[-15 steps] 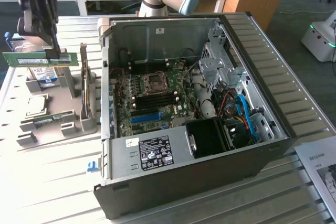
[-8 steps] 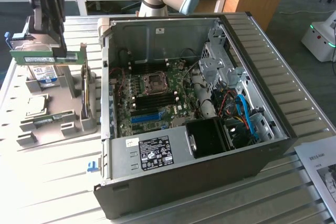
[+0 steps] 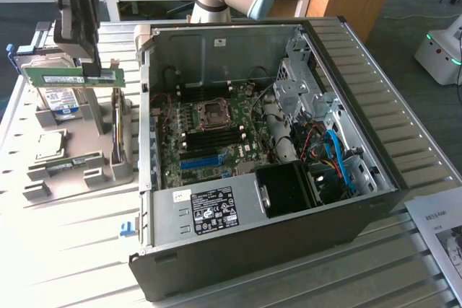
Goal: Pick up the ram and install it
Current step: 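Pick up the ram and move it above insertion slot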
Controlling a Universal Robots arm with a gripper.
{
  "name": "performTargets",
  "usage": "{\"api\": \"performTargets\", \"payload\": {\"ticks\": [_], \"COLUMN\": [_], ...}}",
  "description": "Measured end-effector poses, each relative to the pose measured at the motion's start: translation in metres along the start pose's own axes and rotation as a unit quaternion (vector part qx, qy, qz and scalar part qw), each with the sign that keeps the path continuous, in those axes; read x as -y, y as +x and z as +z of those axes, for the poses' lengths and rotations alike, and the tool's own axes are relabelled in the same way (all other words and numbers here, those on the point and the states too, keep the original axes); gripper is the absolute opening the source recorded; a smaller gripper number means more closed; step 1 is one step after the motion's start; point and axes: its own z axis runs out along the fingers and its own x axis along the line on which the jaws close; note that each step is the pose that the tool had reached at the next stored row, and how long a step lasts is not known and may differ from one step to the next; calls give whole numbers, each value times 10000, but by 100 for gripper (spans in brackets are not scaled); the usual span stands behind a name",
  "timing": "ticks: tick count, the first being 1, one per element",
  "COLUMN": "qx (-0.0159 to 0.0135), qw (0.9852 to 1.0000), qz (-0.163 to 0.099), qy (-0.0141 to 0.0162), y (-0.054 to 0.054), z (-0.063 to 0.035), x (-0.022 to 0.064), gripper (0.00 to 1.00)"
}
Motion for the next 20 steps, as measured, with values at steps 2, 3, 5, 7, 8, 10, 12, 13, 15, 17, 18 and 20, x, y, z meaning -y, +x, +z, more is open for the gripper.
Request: {"api": "performTargets", "payload": {"ticks": [2, 3, 5, 7, 8, 10, 12, 13, 15, 17, 18, 20], "qx": [0, 0, 0, 0, -1, 0, -1, -1, 0, -1, -1, 0], "qw": [10000, 10000, 10000, 10000, 10000, 10000, 10000, 10000, 10000, 10000, 10000, 10000], "qz": [1, 1, 1, 1, 0, 0, 0, 0, 0, 1, 1, 1], "qy": [-1, -1, -1, -1, -1, -1, -1, -1, -1, -1, -1, -1], "y": [0, 0, 0, 0, -1, -1, -2, -3, -4, -7, -8, -10], "z": [0, 0, -1, -1, -1, -2, -5, -6, -9, -12, -15, -18], "x": [0, 0, 1, 2, 6, 18, 39, 52, 82, 120, 142, 181], "gripper": [12, 12, 12, 12, 12, 12, 12, 12, 12, 12, 12, 12]}}
